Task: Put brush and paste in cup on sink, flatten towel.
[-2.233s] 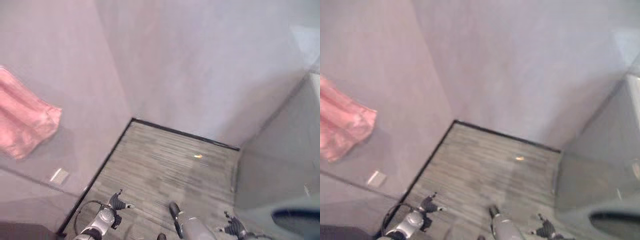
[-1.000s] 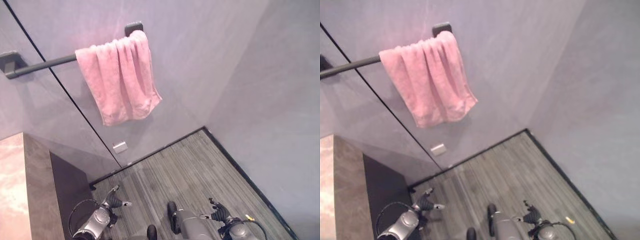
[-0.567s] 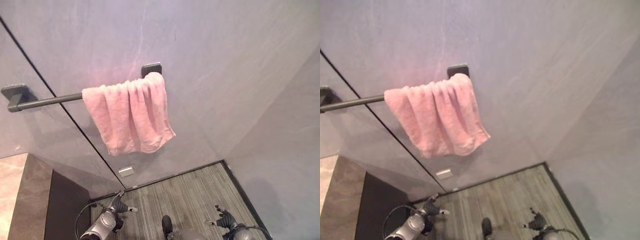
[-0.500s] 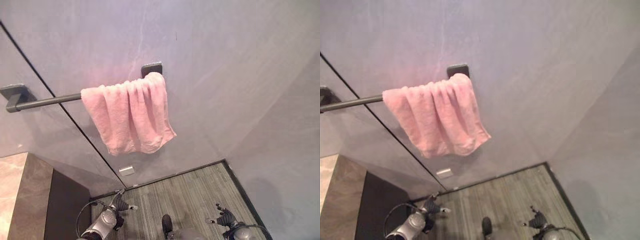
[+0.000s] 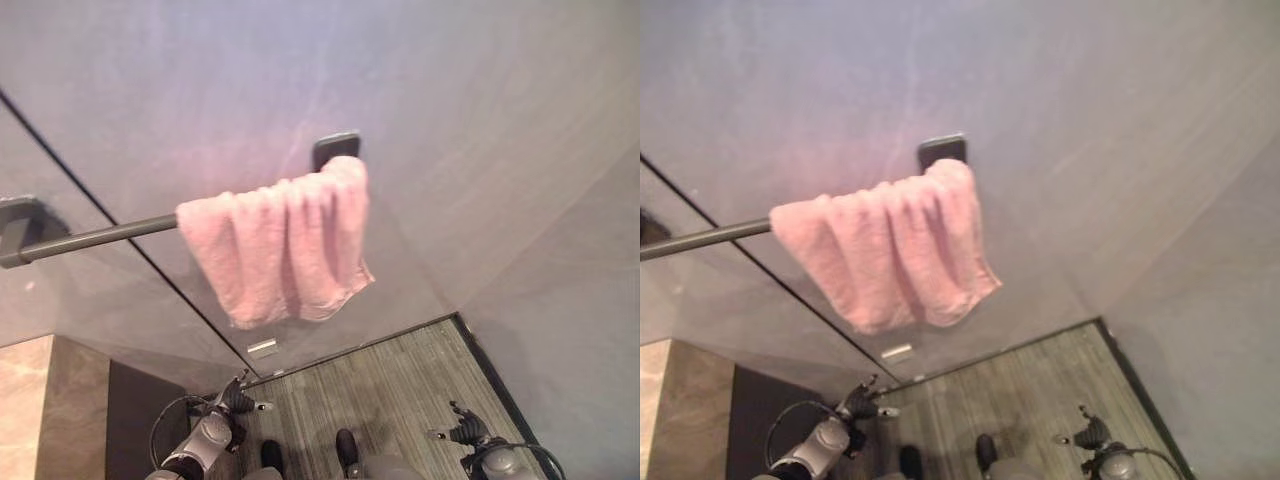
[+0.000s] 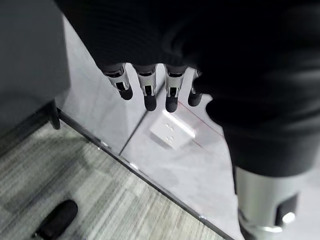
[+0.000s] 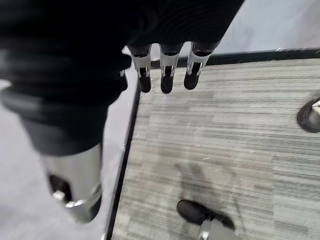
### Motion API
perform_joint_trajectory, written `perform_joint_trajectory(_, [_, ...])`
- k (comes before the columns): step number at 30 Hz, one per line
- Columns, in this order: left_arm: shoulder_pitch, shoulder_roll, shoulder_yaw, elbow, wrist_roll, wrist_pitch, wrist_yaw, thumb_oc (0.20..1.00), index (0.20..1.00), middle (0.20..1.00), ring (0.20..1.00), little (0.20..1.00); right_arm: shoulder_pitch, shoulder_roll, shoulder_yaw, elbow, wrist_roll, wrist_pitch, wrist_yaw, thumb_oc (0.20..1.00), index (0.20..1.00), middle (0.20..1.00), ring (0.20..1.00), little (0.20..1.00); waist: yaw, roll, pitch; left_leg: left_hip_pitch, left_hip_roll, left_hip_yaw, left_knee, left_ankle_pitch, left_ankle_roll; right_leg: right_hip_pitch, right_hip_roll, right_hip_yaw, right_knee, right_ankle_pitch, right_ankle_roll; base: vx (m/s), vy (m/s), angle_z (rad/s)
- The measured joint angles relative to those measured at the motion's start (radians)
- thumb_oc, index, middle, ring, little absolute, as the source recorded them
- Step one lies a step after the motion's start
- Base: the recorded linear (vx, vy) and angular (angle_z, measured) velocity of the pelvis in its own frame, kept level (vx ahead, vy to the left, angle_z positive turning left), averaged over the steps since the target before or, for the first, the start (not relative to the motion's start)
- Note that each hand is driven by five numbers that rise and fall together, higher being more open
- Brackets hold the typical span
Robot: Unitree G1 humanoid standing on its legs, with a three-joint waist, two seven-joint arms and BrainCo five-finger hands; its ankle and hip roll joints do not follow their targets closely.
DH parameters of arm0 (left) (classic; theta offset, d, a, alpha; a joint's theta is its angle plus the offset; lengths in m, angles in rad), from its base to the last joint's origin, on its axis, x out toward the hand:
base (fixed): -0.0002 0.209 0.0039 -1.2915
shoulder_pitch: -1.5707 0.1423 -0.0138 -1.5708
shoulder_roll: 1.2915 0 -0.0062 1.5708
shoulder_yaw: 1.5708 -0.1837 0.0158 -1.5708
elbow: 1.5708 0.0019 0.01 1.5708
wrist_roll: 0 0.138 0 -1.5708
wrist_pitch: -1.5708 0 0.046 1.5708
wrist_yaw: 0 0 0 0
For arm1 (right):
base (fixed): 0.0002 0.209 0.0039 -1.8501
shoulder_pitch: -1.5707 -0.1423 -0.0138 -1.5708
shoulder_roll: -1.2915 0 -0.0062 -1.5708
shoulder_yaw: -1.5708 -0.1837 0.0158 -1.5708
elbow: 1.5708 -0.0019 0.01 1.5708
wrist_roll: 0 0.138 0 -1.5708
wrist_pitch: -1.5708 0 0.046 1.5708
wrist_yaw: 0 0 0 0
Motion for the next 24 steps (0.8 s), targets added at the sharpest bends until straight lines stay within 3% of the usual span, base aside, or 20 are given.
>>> perform_joint_trajectory(6, [0.041, 0.037, 0.004, -0.003, 0.002, 0.0, 0.002, 1.0, 1.0, 1.0, 1.0, 1.0, -0.01, 0.031, 0.001, -0.056, 0.0, -0.009, 0.001, 1.0, 1.0, 1.0, 1.0, 1.0, 0.033, -0.012, -0.001, 0.005, -0.065, 0.059, -0.05, 0.004, 0.053, -0.048, -0.063, 0.009, 0.015, 0.004, 0.045, -0.03, 0.128, -0.22])
perform_joint_trajectory(11, [0.091, 0.099, 0.013, -0.063, 0.021, -0.003, -0.002, 1.0, 1.0, 1.0, 1.0, 1.0, 0.027, 0.028, -0.01, -0.114, 0.025, -0.021, 0.006, 1.0, 1.0, 1.0, 1.0, 1.0, 0.029, -0.037, -0.016, 0.011, -0.074, 0.01, -0.058, 0.011, 0.052, 0.002, -0.067, 0.007, -0.041, 0.009, 0.057, 0.01, -0.013, 0.23])
perform_joint_trajectory(15, [0.171, 0.188, 0.032, -0.291, 0.041, -0.037, -0.024, 1.0, 1.0, 1.0, 1.0, 1.0, 0.068, -0.057, -0.103, -0.3, 0.075, -0.054, 0.023, 1.0, 1.0, 1.0, 1.0, 1.0, 0.036, -0.032, -0.021, 0.028, -0.069, -0.005, -0.068, 0.014, 0.049, 0.048, -0.063, -0.008, -0.097, 0.027, 0.053, 0.02, -0.034, 0.13])
perform_joint_trajectory(17, [0.217, 0.287, 0.052, -0.436, 0.043, -0.08, -0.044, 1.0, 1.0, 1.0, 1.0, 1.0, 0.088, -0.141, -0.159, -0.383, 0.119, -0.086, 0.039, 1.0, 1.0, 1.0, 1.0, 1.0, 0.041, -0.035, -0.025, 0.042, -0.063, -0.009, -0.069, 0.014, 0.042, 0.08, -0.06, -0.016, -0.127, 0.04, 0.048, 0.06, -0.053, 0.08])
perform_joint_trajectory(22, [0.223, 0.434, 0.08, -0.625, 0.022, -0.128, -0.098, 1.0, 1.0, 1.0, 1.0, 1.0, 0.083, -0.27, -0.188, -0.491, 0.179, -0.118, 0.095, 1.0, 1.0, 1.0, 1.0, 1.0, 0.052, -0.04, -0.046, 0.04, -0.051, -0.043, -0.074, 0.015, 0.022, 0.098, -0.047, -0.045, -0.133, 0.04, 0.042, 0.02, -0.042, 0.14])
perform_joint_trajectory(24, [0.218, 0.443, 0.089, -0.646, -0.011, -0.147, -0.103, 1.0, 1.0, 1.0, 1.0, 1.0, 0.068, -0.288, -0.189, -0.512, 0.179, -0.128, 0.096, 1.0, 1.0, 1.0, 1.0, 1.0, 0.051, -0.039, -0.057, 0.041, -0.048, -0.048, -0.074, 0.015, 0.018, 0.102, -0.044, -0.049, -0.133, 0.039, 0.04, 0.02, -0.043, 0.1])
